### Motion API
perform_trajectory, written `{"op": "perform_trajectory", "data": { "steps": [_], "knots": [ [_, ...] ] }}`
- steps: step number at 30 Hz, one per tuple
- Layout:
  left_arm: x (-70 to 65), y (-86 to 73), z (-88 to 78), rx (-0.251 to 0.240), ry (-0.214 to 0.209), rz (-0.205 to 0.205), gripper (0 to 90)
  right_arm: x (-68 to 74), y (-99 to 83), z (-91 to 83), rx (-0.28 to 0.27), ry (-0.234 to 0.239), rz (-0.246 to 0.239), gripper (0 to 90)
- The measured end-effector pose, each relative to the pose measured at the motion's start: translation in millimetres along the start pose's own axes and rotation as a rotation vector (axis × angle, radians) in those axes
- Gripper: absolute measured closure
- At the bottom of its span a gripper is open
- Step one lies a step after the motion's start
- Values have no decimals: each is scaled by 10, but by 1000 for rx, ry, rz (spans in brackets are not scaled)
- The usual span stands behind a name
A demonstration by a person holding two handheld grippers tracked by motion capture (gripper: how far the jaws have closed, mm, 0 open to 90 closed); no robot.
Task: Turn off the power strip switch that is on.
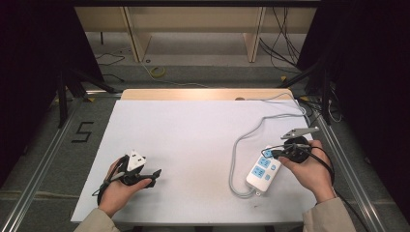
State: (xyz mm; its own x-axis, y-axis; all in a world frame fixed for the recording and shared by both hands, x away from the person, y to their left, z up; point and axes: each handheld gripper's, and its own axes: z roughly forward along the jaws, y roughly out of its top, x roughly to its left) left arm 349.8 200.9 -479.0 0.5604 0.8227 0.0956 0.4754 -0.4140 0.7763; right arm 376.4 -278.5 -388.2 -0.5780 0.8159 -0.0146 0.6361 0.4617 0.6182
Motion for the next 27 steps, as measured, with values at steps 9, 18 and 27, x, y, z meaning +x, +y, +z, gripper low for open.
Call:
{"op": "perform_trajectory", "data": {
  "steps": [9,18,27],
  "knots": [
    [-1,0,1,1,0,0,248,27,8,33,40,9,-14,900],
    [-3,0,6,2,-3,3,248,37,-10,72,97,22,-6,900],
    [-6,1,9,3,-4,5,248,51,-22,114,129,29,-15,900]
  ]
}}
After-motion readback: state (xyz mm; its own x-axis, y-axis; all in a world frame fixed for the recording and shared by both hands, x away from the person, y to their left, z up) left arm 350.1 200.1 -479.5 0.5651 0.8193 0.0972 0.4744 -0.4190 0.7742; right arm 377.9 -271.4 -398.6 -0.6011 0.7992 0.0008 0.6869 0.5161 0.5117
